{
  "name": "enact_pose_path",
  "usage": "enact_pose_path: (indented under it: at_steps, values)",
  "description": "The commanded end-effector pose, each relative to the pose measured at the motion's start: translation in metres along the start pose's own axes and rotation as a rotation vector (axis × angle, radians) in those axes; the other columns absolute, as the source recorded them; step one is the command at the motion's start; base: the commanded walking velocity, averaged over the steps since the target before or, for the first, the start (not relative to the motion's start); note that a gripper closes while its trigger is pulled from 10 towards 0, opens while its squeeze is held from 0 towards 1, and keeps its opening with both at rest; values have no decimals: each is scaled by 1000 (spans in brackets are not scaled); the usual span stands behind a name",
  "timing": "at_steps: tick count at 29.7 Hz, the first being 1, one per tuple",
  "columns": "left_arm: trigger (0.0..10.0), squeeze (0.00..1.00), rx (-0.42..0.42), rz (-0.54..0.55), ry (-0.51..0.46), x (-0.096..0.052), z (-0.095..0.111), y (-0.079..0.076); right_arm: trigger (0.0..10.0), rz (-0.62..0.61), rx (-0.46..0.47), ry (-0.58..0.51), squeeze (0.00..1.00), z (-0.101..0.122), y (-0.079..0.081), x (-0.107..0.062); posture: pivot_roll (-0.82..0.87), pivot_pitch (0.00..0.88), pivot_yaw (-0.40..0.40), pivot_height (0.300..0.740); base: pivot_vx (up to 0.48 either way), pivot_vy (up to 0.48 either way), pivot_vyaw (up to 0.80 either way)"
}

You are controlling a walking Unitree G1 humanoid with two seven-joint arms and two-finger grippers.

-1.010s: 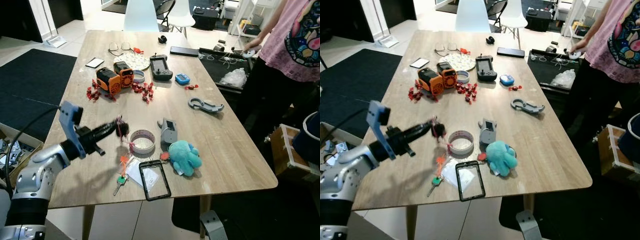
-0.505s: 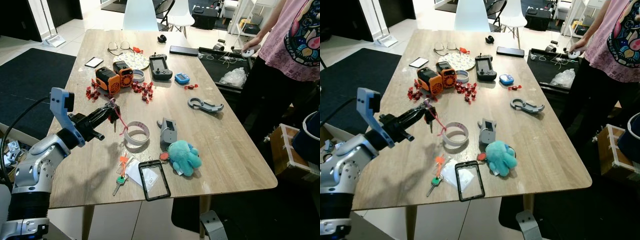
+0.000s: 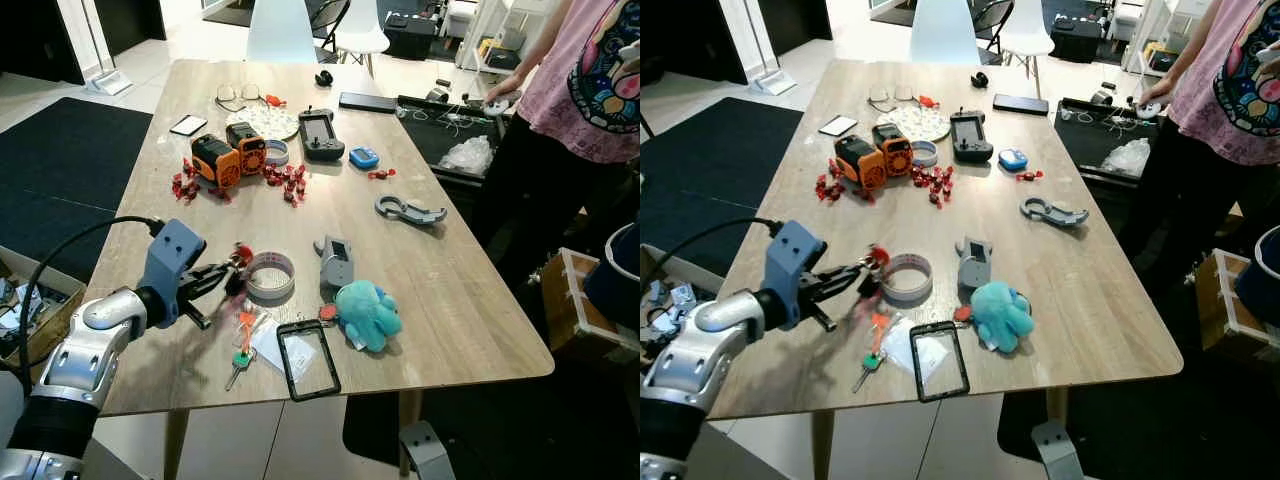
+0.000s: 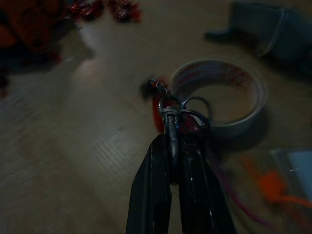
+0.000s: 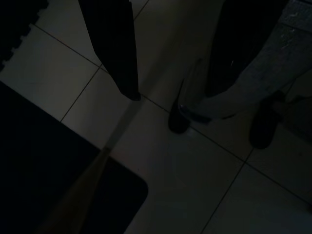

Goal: Hang keys on a hook

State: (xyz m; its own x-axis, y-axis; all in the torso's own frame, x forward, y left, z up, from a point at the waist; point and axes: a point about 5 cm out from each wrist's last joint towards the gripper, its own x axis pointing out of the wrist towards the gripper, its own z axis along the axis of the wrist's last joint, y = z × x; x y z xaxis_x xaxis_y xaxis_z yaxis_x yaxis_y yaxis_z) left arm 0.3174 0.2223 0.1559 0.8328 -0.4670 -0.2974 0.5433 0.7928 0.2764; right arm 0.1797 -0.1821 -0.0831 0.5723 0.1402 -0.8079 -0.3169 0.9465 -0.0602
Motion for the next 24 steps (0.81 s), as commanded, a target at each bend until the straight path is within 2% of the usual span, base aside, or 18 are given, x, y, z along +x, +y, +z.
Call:
enact_pose_path:
  at_steps: [1, 3, 5, 7, 9, 11, 16, 20, 24]
  values:
    - [0, 0, 75, 114, 46, -6, -1, 18, 10000, -3, 8, 25, 0, -8, 0, -2, 56, 94, -71, 740, 0, 0, 0]
    - [0, 0, 75, 114, 46, -6, -1, 18, 10000, -3, 8, 25, 0, -8, 0, -2, 56, 94, -71, 740, 0, 0, 0]
    - [0, 0, 100, 223, 47, -7, 1, 32, 10000, -4, 9, 24, 0, -8, 0, -2, 56, 94, -69, 740, 0, 0, 0]
    - [0, 0, 97, 340, -5, -10, 9, 45, 10000, -4, 12, 23, 0, -8, 0, -2, 56, 94, -69, 740, 0, 0, 0]
    - [0, 0, 91, 361, -24, -11, 11, 47, 10000, -5, 12, 23, 0, -8, 0, -2, 55, 93, -68, 740, 0, 0, 0]
    - [0, 0, 62, 408, -124, -13, 23, 52, 10000, -4, 12, 23, 0, -8, 0, -2, 55, 93, -68, 740, 0, 0, 0]
    - [0, 0, 41, 440, -219, -15, 35, 56, 10000, -5, 13, 23, 0, -8, 0, -2, 55, 93, -69, 740, 0, 0, 0]
    - [0, 0, -54, 442, -376, -20, 50, 58, 10000, -6, 12, 22, 0, -7, 0, -2, 55, 93, -70, 740, 0, 0, 0]
    - [0, 0, -118, 441, -430, -21, 54, 59, 10000, -7, 12, 22, 0, -7, 0, -2, 54, 93, -70, 740, 0, 0, 0]
